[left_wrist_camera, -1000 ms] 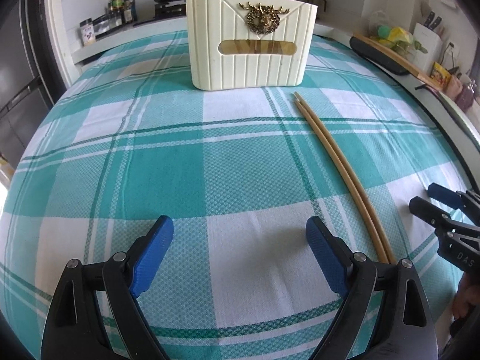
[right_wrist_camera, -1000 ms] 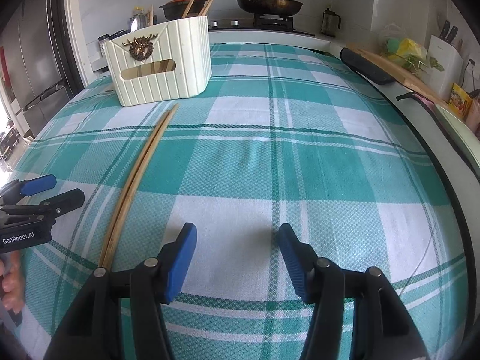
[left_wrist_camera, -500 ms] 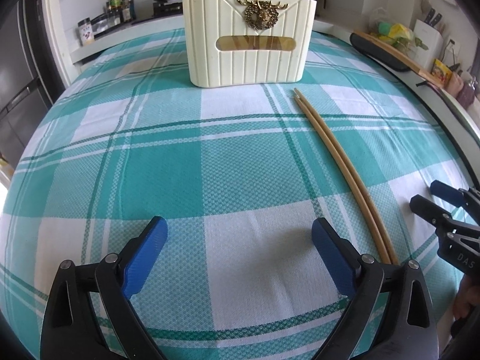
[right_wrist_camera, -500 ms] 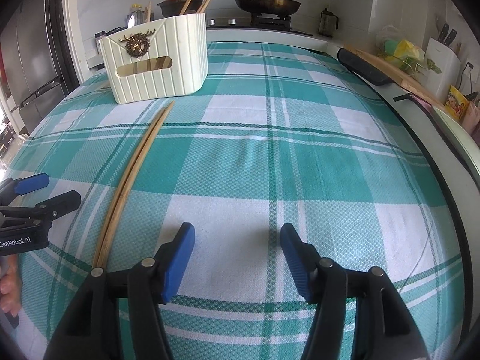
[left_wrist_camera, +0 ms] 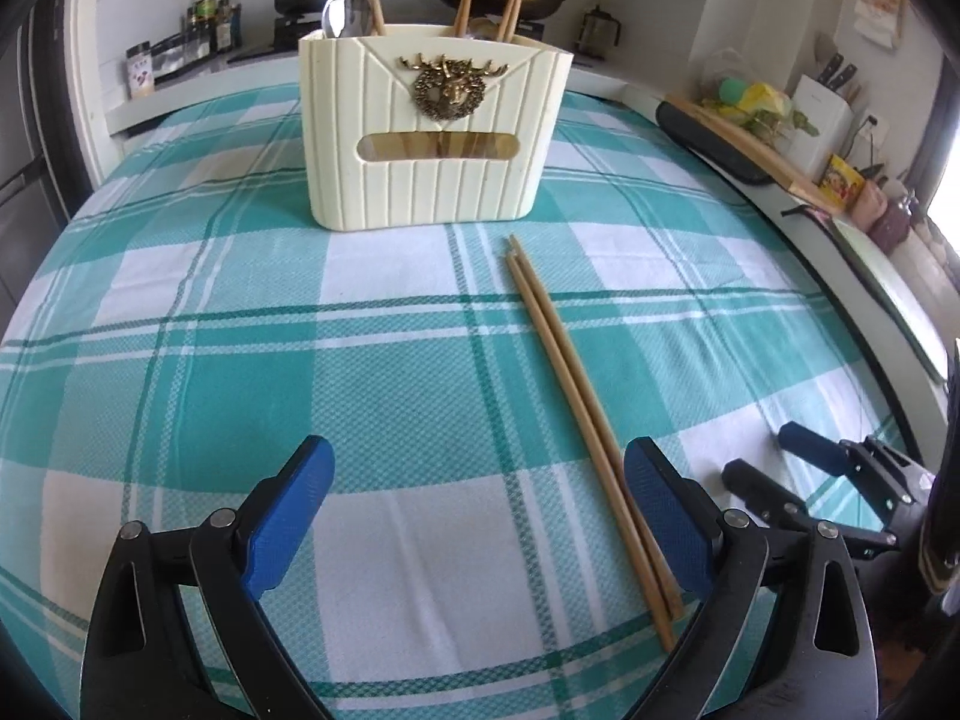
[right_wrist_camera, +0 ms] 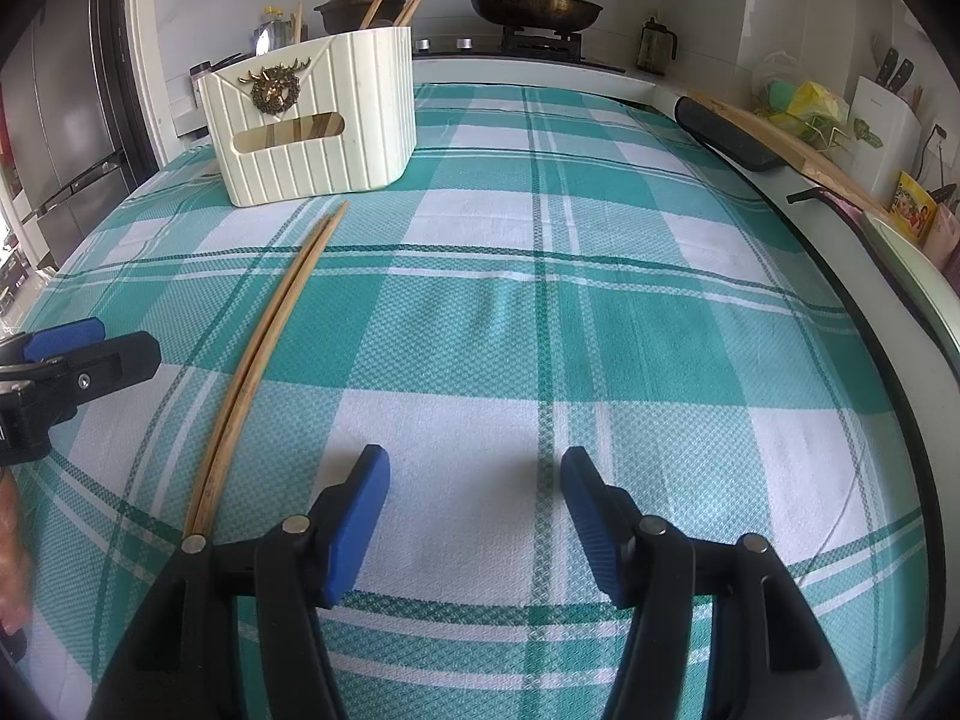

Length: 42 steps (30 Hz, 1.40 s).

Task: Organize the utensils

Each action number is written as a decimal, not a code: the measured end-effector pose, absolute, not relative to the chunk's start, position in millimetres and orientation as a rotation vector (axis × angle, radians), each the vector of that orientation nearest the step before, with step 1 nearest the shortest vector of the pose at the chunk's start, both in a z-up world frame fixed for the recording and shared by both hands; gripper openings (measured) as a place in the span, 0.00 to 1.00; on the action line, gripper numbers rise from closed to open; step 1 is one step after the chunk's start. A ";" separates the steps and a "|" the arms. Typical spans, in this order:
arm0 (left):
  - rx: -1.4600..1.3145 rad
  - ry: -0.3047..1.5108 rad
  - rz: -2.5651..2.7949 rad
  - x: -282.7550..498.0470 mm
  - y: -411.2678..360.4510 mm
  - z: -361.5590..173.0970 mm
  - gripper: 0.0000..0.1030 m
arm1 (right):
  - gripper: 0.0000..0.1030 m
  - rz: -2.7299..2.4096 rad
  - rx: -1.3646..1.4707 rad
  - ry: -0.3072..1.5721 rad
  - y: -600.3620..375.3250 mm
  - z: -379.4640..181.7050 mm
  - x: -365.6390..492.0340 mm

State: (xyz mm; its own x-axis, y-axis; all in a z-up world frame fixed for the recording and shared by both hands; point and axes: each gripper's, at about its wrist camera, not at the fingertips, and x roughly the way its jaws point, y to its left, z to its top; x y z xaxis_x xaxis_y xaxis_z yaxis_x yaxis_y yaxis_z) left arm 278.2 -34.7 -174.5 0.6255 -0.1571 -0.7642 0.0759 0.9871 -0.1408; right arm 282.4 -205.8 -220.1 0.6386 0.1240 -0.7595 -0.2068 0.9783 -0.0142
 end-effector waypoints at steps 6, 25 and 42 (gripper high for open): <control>-0.019 0.913 -0.087 294.6 -55.4 -186.7 0.95 | 0.59 0.189 -0.102 0.858 -206.0 -220.1 282.6; 0.063 0.925 -0.104 295.2 -63.7 -191.7 0.05 | 0.59 0.191 -0.100 0.859 -206.6 -220.2 282.8; -0.078 0.925 0.002 254.1 14.3 -185.4 0.05 | 0.23 0.437 -0.202 0.912 -127.3 -214.2 297.5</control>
State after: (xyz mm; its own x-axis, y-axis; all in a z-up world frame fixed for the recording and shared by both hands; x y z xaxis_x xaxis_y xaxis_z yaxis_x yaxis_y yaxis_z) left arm 254.1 14.3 -185.4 0.6019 -0.0319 -0.7979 -0.0354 0.9972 -0.0665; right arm 297.5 -127.3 -214.2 0.5321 0.2794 -0.7992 -0.4478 0.8940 0.0143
